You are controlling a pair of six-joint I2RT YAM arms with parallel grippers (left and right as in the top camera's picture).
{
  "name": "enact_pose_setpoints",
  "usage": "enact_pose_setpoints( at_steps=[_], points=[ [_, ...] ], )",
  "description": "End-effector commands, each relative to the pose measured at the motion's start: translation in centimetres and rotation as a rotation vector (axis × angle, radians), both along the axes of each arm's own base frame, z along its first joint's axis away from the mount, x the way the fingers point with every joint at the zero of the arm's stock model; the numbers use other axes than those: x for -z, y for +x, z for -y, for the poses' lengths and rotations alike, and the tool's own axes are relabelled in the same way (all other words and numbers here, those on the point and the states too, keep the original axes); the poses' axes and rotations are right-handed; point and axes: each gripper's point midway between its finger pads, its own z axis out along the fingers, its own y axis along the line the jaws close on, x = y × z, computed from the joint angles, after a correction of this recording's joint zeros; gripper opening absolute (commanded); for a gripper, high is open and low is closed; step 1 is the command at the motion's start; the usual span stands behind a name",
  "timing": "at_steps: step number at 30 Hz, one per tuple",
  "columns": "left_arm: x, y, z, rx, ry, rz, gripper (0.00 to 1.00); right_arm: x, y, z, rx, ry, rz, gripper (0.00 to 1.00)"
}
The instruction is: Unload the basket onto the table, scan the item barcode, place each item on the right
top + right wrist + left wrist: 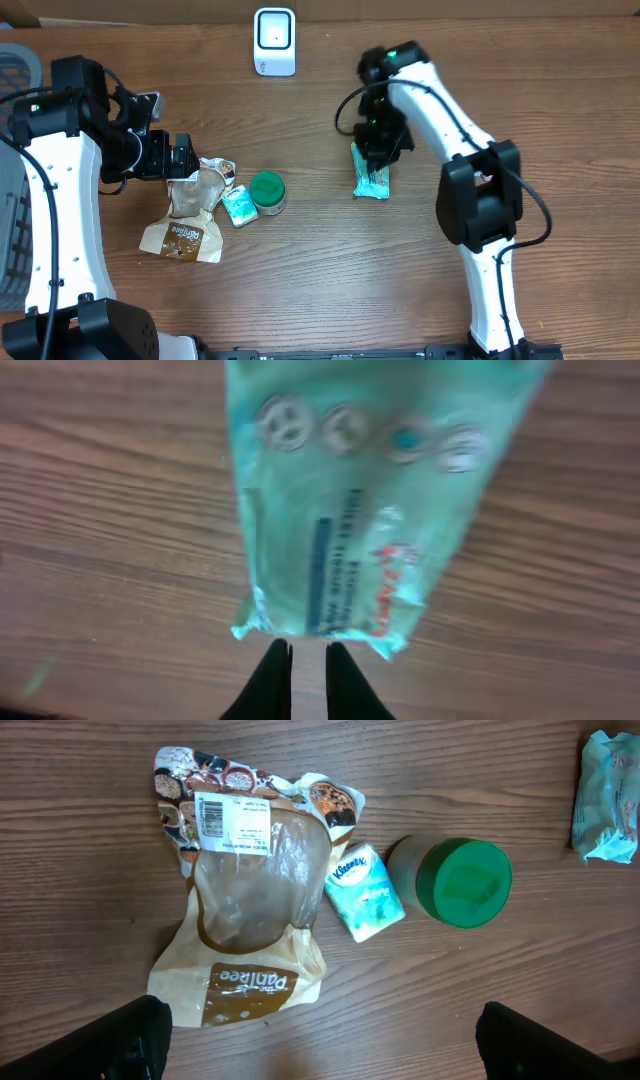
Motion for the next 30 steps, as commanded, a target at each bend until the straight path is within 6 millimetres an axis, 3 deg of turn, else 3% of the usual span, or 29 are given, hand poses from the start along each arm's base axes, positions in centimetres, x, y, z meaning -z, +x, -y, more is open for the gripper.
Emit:
enact_pose_setpoints(
  at_steps=[1, 8, 13, 19, 24, 30],
  points=[
    [0.1, 0.1, 0.1, 0.025, -0.006, 0.003, 1.0, 1.3, -1.3, 0.0, -0.004, -0.082, 0.001, 0.1],
    [0.1, 0.1, 0.1, 0.025, -0.006, 0.003, 1.0, 5.2, -2.6, -2.0, -0.035, -0.039, 0.002, 0.11],
    [0.1, 0.1, 0.1, 0.025, -0.006, 0.003, 1.0, 7.0, -2.5, -3.1, -0.074, -0.026, 0.049, 0.29],
    [0.1, 0.1, 0.1, 0.025, -0.006, 0.003, 0.99, 7.2, -1.7, -3.6, -0.086, -0.014, 0.09, 0.37],
    [0.1, 0.1, 0.1, 0.025, -0.006, 0.003, 1.0, 5.6, -0.6, -4.1, -0.085, -0.001, 0.119, 0.37],
    [0.1, 0.1, 0.1, 0.025, -0.006, 0.003, 0.99, 0.7, 1.7, -4.2, -0.054, 0.028, 0.203, 0.37]
  ],
)
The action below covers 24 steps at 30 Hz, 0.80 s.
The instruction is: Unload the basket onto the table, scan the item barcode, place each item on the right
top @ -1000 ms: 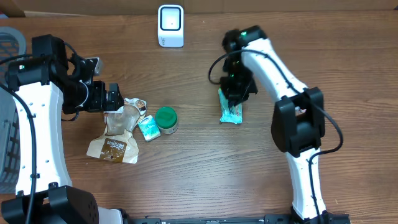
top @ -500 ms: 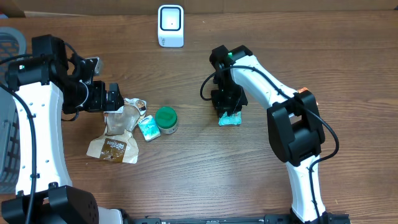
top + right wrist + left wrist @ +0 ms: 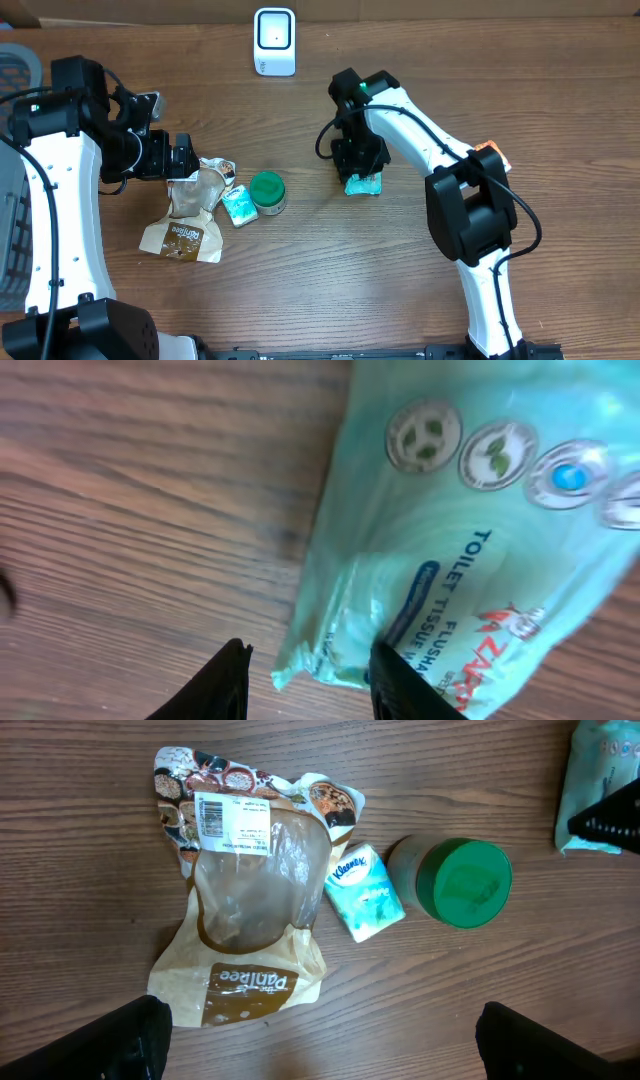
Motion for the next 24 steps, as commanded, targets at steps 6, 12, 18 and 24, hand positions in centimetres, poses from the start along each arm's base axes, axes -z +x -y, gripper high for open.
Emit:
enact_pose_setpoints(
  at_steps=[6, 12, 18, 24],
  points=[
    [0.2, 0.1, 0.1, 0.025, -0.007, 0.003, 0.99, -3.5, 3.1, 5.3, 0.316, -0.06, 0.034, 0.43],
    [0.2, 0.1, 0.1, 0.025, -0.007, 0.003, 0.99, -1.7, 2.5, 6.9, 0.328, 0.105, -0.083, 0.44],
    [0.2, 0.1, 0.1, 0.025, -0.007, 0.003, 1.0, 0.1, 2.2, 5.2, 0.213, 0.29, -0.086, 0.51],
    [0.2, 0.1, 0.1, 0.025, -0.007, 0.002, 1.0, 2.9, 1.0, 4.1, 0.18, 0.258, -0.078, 0.56]
  ],
)
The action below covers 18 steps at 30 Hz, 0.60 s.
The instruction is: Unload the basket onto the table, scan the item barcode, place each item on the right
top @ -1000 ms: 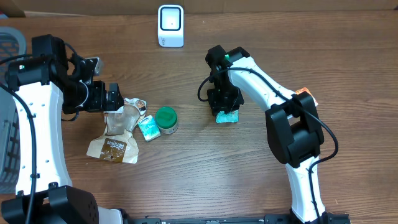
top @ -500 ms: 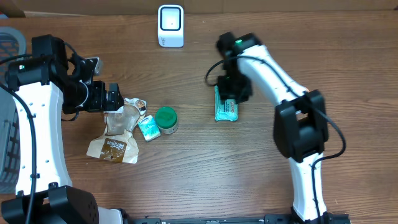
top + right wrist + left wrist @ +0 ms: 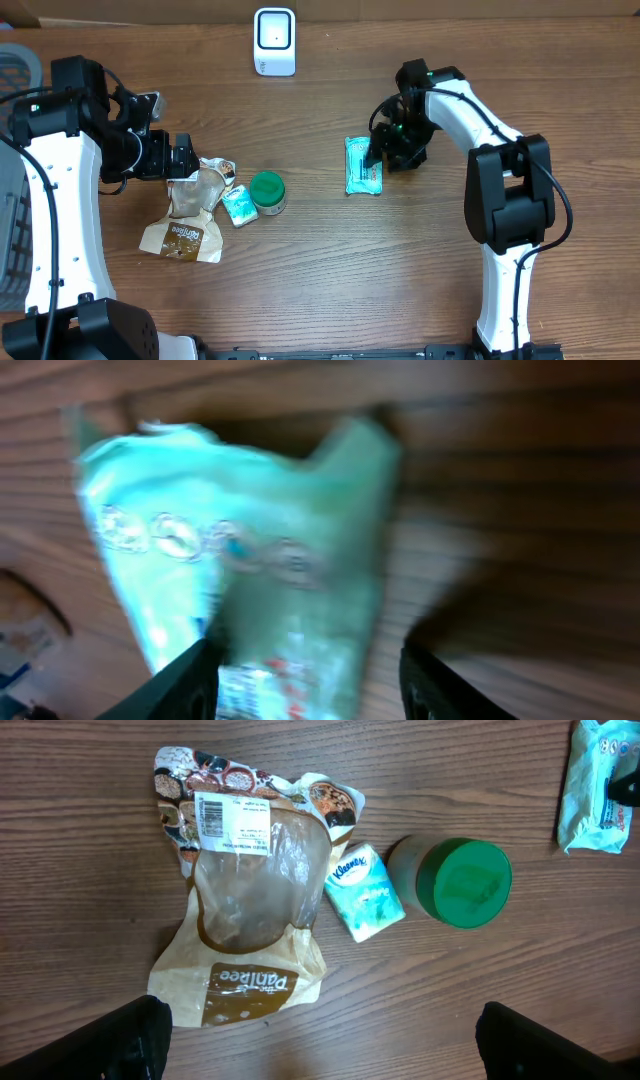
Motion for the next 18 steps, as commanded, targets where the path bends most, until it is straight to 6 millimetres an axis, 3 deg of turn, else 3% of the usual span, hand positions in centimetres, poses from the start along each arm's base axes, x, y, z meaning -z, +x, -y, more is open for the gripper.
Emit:
enact_pose_setpoints(
  at_steps=[1, 4, 9, 14, 18],
  points=[
    [0.1, 0.1, 0.1, 0.025, -0.007, 0.003, 1.0, 1.8, -1.9, -1.1, -0.046, -0.022, -0.013, 0.56],
    [0.1, 0.1, 0.1, 0.025, -0.007, 0.003, 1.0, 4.3, -2.6, -0.3, 0.009, -0.127, -0.013, 0.54],
    [0.1, 0.1, 0.1, 0.025, -0.007, 0.003, 1.0, 7.1, -3.8, 0.7, 0.071, -0.194, -0.016, 0.28],
    [0.1, 0.1, 0.1, 0.025, -0.007, 0.003, 1.0, 7.1, -3.6, 0.8, 0.075, -0.187, -0.009, 0.05],
    [0.1, 0.1, 0.1, 0.025, -0.007, 0.003, 1.0, 5.7, -2.5, 0.7, 0.073, -0.149, 0.002, 0.04]
  ],
)
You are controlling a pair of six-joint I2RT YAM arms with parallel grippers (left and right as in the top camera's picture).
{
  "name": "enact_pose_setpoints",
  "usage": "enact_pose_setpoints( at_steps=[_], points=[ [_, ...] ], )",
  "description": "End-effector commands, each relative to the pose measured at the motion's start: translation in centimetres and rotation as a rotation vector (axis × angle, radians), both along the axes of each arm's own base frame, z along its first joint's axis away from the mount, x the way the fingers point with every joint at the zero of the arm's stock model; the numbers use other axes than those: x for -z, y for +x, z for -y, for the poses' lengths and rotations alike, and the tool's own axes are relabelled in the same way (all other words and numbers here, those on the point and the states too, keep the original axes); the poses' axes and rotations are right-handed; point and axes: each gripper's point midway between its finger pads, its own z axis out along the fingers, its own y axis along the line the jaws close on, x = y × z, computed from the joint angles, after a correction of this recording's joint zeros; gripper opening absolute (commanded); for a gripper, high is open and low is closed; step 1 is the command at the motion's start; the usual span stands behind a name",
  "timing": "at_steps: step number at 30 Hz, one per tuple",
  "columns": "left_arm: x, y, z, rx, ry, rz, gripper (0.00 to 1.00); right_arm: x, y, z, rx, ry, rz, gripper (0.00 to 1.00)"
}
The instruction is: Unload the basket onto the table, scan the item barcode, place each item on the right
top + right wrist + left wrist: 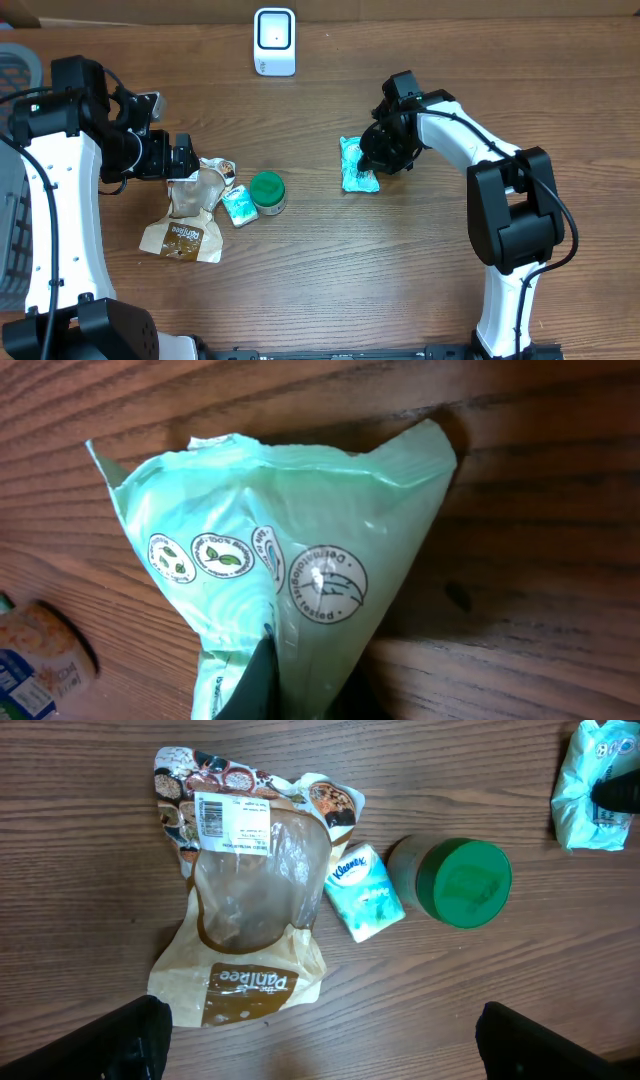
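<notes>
A teal pack of flushable wipes (270, 560) lies mid-table, also seen as the pack (354, 166) from overhead, tipped up on one side. My right gripper (300, 685) is shut on the pack's edge, its left finger (258, 678) black against the film. From overhead the right gripper (380, 152) sits at the pack's right side. The white scanner (274, 41) stands at the far edge. My left gripper (340, 1045) hangs open above the table at the left, holding nothing.
A brown-and-clear bread bag (240, 900) with a barcode label, a small Kleenex pack (365, 892) and a jar with a green lid (463, 882) lie under the left gripper. A grey basket (15, 70) sits at the far left edge.
My right gripper was open at the wipes pack's right side; now it is shut on the pack's edge, and the pack is bunched and tipped up. The left arm has not moved.
First my right gripper stood nearly shut over the wipes pack. Then it was open at the pack's left side, the pack shifted left. Then it was open on the right side. Now it grips the pack's edge. The left arm stayed still.
</notes>
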Motion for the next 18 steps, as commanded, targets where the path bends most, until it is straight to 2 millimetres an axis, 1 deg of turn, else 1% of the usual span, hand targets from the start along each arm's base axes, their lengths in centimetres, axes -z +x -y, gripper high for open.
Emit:
enact_pose_setpoints(
  at_steps=[1, 4, 5, 7, 10, 12, 14, 15, 18],
  points=[
    [0.1, 0.1, 0.1, 0.025, -0.006, 0.003, 1.0, 4.3, -1.8, 2.6, -0.011, -0.135, -0.103, 0.04],
    [0.1, 0.1, 0.1, 0.025, -0.006, 0.003, 0.99, 1.5, -0.2, 2.8, -0.01, -0.123, -0.06, 0.04],
    [0.1, 0.1, 0.1, 0.025, -0.006, 0.003, 1.0, -0.6, 0.9, 2.8, -0.012, -0.124, -0.015, 0.04],
    [0.1, 0.1, 0.1, 0.025, -0.006, 0.003, 1.0, -3.1, 2.1, 3.5, -0.001, -0.173, 0.047, 0.04],
    [0.1, 0.1, 0.1, 0.025, -0.006, 0.003, 0.99, -6.9, 3.6, 5.4, 0.01, -0.358, 0.167, 0.04],
    [0.1, 0.1, 0.1, 0.025, -0.006, 0.003, 1.0, -8.9, 4.2, 7.0, 0.024, -0.539, 0.245, 0.04],
    [0.1, 0.1, 0.1, 0.025, -0.006, 0.003, 0.99, -10.5, 4.3, 8.1, 0.04, -0.733, 0.311, 0.04],
    [0.1, 0.1, 0.1, 0.025, -0.006, 0.003, 1.0, -10.9, 4.1, 8.4, 0.052, -0.802, 0.331, 0.04],
    [0.1, 0.1, 0.1, 0.025, -0.006, 0.003, 1.0, -11.7, 3.2, 8.1, 0.042, -0.954, 0.389, 0.04]
  ],
)
